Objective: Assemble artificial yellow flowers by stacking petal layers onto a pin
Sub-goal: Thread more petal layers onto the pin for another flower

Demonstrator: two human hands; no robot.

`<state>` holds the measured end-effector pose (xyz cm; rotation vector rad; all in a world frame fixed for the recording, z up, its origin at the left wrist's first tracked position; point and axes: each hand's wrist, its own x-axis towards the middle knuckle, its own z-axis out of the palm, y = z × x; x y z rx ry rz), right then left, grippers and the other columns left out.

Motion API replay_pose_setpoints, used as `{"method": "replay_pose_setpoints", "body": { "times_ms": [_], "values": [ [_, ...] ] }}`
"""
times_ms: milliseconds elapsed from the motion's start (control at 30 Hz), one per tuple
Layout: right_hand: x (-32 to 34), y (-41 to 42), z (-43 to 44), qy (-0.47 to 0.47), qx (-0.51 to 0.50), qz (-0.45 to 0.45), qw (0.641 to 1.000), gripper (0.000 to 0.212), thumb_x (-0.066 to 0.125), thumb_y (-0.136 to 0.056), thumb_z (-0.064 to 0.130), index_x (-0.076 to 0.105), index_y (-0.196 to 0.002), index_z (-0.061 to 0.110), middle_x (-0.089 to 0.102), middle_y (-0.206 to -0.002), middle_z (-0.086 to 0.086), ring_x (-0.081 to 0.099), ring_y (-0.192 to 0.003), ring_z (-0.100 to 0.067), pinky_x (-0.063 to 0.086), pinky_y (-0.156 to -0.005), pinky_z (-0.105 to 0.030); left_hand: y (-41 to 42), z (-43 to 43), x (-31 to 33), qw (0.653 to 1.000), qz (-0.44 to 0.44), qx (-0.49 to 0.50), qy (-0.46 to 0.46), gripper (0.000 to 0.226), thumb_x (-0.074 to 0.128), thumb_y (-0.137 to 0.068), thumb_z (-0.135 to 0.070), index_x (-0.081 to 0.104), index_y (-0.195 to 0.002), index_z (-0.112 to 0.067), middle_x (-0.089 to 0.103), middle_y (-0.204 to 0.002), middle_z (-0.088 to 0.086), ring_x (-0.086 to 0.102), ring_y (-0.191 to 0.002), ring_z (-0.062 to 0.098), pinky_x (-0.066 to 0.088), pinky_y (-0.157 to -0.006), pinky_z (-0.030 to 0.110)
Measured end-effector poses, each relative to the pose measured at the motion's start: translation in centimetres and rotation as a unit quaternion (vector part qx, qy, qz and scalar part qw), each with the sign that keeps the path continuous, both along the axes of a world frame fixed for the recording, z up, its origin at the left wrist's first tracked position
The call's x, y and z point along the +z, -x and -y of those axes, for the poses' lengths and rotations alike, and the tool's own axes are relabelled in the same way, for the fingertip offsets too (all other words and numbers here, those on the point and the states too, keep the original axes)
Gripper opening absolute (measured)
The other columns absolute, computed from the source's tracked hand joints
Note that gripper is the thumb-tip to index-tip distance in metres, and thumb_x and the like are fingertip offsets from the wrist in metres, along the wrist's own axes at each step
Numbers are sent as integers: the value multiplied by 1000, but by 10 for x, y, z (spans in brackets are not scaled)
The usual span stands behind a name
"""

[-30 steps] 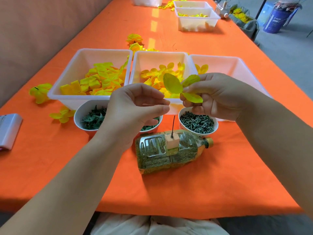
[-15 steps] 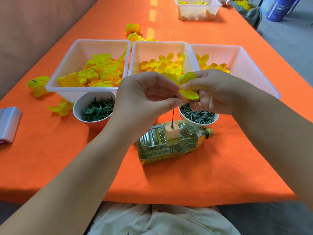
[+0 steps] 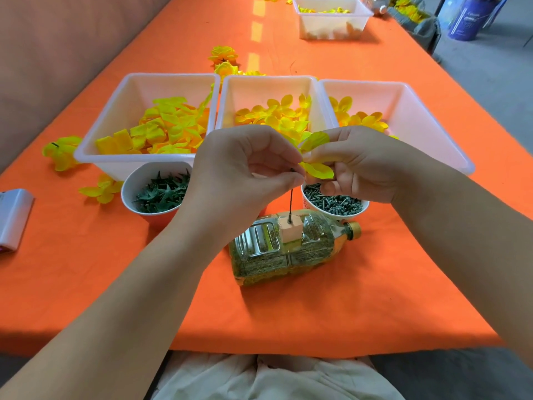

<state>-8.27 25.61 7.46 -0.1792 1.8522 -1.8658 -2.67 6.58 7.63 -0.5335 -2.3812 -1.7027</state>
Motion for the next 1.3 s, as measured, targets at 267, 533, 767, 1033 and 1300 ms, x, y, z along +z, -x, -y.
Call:
{"method": "replay_pose_setpoints", "body": {
  "times_ms": [267,533,767,1033,1300],
  "values": [
    [1,-2,2,4,15,-6,1000,10,61,-89,1,65,-88,10,65,-67,-3,64,-58,-11,43,-46,-19,2,0,3,998,0,-10,56,19,85,-72,-1,74,-82,-14,76,-76,-2,74,-73,7,58,-72,20],
    [3,-6,-3,12,-9,-10,1000,20,62,-91,2,69,-78,15,68,-72,-7,66,-64,-16,45,-46,-20,-8,-2,-7,999,-18,47,-5,20,86,-72,-3,73,-79,-16,76,-76,-6,74,-72,8,57,-68,20],
    [3,-9,-3,4,-9,-9,1000,17,62,-91,3,69,-81,15,69,-72,-6,68,-62,-14,46,-47,-20,-10,-4,-2,996,-33,80,38,23,89,-69,-12,70,-73,-22,72,-74,-11,69,-63,2,54,-59,16],
    [4,-5,3,13,22,-12,1000,27,60,-91,1,71,-74,19,64,-62,3,60,-52,-8,40,-47,-20,-6,-9,-2,993,-50,93,45,22,91,-67,-16,70,-71,-23,70,-68,-8,68,-62,5,56,-60,24],
    [3,-3,-2,10,-6,5,1000,26,62,-91,2,73,-72,18,68,-69,-4,65,-58,-13,43,-44,-20,-7,-6,-4,995,-28,92,9,22,90,-68,-15,70,-71,-22,71,-70,-8,68,-59,3,53,-53,19]
  ]
}}
